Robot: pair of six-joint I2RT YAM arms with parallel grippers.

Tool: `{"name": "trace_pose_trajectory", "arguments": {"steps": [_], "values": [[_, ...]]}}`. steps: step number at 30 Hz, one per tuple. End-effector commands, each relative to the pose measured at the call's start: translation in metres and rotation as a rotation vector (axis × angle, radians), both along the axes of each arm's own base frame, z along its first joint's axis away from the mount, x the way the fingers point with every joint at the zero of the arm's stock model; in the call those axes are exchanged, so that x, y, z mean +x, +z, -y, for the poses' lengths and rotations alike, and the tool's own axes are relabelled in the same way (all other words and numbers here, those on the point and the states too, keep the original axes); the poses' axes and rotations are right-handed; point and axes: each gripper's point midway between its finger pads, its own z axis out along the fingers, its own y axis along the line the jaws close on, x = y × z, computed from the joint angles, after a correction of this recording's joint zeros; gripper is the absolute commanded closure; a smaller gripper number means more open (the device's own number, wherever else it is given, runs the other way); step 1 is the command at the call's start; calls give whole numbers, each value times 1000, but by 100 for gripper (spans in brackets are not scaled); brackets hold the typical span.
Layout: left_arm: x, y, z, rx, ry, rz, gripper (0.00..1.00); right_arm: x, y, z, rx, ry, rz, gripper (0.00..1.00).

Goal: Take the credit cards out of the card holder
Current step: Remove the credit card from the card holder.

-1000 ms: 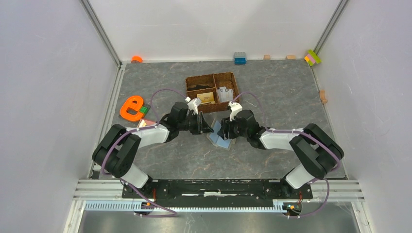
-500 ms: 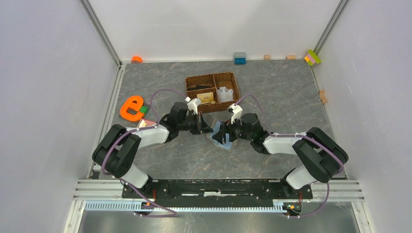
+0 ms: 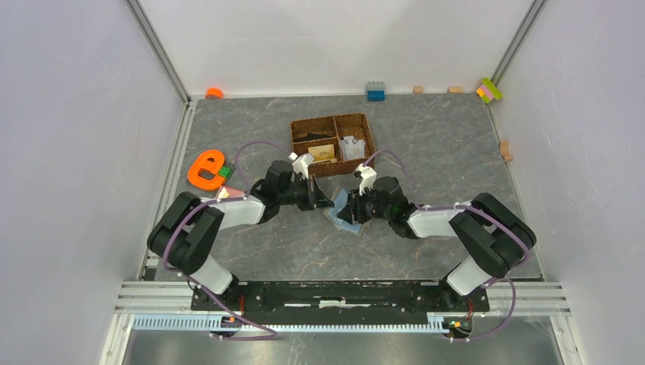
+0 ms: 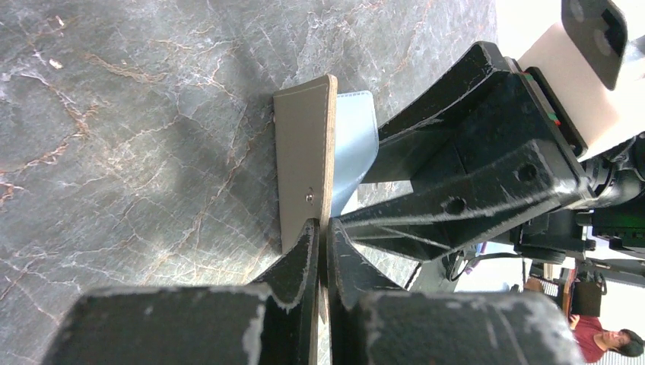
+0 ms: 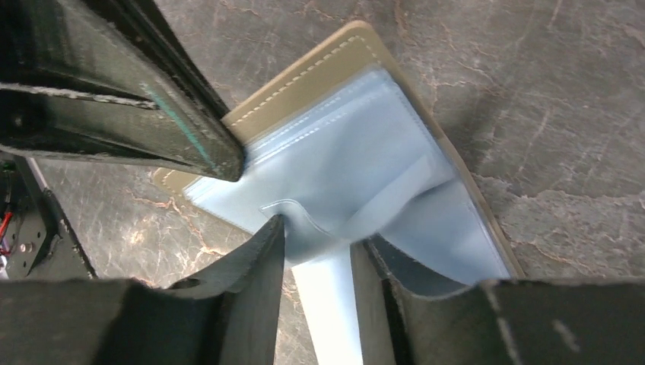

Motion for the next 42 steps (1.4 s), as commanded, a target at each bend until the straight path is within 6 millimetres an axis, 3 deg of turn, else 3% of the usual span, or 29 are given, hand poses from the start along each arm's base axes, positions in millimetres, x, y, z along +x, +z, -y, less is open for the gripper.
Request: {"name": "trace_pose_trajectory", "arguments": {"steps": [1, 4, 6, 9, 13, 18, 22, 28, 33, 35, 38, 42], "values": [[-3, 19, 11, -78, -39, 12, 94, 21, 5, 5, -42, -79, 32, 65], [-1, 17, 7, -59, -22, 17, 94, 27, -3, 12, -84, -116, 11, 83], [1, 16, 3, -39, -9, 26, 94, 31, -9, 24, -135, -166, -1, 83], [5, 16, -3, -13, 16, 42, 94, 37, -4, 38, -155, -226, 33, 76], [6, 17, -5, -2, 28, 48, 94, 38, 19, 43, -115, -242, 106, 69], [5, 13, -5, -1, 31, 36, 94, 26, 40, 36, -6, -182, 178, 37], [6, 11, -5, 3, 35, 30, 94, 16, 54, 25, 65, -101, 210, 21], [4, 13, -1, -33, 33, 8, 93, 11, 58, 17, 100, -61, 211, 13], [3, 15, -3, -31, 40, 11, 93, 14, 68, 26, 86, -96, 255, 6], [2, 18, -3, -39, 36, 9, 93, 16, 74, 30, 80, -112, 276, 7], [1, 21, -1, -52, 31, 11, 94, 14, 79, 27, 97, -94, 286, 19], [0, 20, -1, -53, 27, 5, 93, 5, 73, 8, 130, 6, 245, 14]]}}
